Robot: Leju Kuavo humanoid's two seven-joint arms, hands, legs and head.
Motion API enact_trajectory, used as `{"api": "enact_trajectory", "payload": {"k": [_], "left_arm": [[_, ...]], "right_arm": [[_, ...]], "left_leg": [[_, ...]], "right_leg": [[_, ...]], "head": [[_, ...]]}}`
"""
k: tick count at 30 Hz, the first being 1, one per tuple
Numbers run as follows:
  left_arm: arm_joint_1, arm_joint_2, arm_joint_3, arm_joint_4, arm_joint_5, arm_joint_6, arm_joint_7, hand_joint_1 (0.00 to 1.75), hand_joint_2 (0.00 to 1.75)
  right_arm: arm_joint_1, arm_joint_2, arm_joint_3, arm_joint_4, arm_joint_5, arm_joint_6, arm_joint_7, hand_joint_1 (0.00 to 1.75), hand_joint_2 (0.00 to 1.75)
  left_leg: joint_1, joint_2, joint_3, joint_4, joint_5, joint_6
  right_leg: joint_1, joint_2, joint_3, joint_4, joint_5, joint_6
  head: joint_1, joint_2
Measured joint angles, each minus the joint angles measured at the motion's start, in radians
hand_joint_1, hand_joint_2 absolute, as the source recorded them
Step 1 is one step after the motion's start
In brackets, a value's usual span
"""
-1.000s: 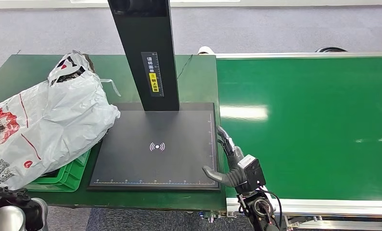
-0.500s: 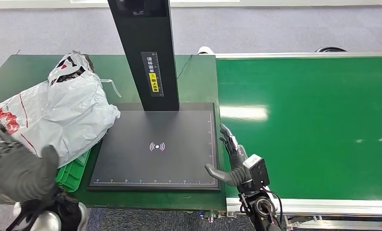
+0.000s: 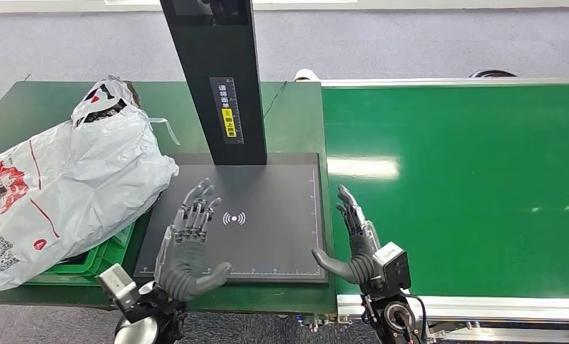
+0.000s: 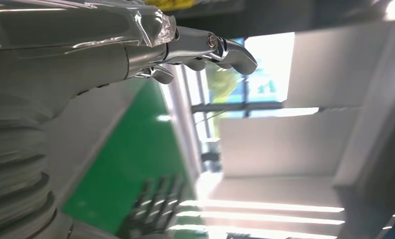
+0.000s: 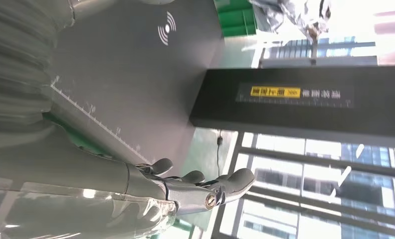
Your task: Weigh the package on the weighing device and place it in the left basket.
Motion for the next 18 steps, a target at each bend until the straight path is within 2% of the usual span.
{"api": "enact_trajectory", "payload": {"k": [5, 18], "left_arm": [[-0.01, -0.004, -0.011, 0.108, -0.007, -0.074, 0.032, 0.0, 1.75], [-0.03, -0.014, -0.029, 0.243, -0.043, -0.115, 0.093, 0.0, 1.75]], "right_arm": [[0.007, 0.005, -0.012, -0.011, 0.0, 0.002, -0.009, 0.0, 1.75], [0.013, 0.011, -0.021, -0.011, 0.0, 0.012, -0.019, 0.0, 1.75]], "left_leg": [[0.0, 0.0, 0.0, 0.0, 0.0, 0.0], [0.0, 0.0, 0.0, 0.0, 0.0, 0.0]], "right_leg": [[0.0, 0.0, 0.0, 0.0, 0.0, 0.0], [0.0, 0.0, 0.0, 0.0, 0.0, 0.0]], "head": [[0.0, 0.0], [0.0, 0.0]]}}
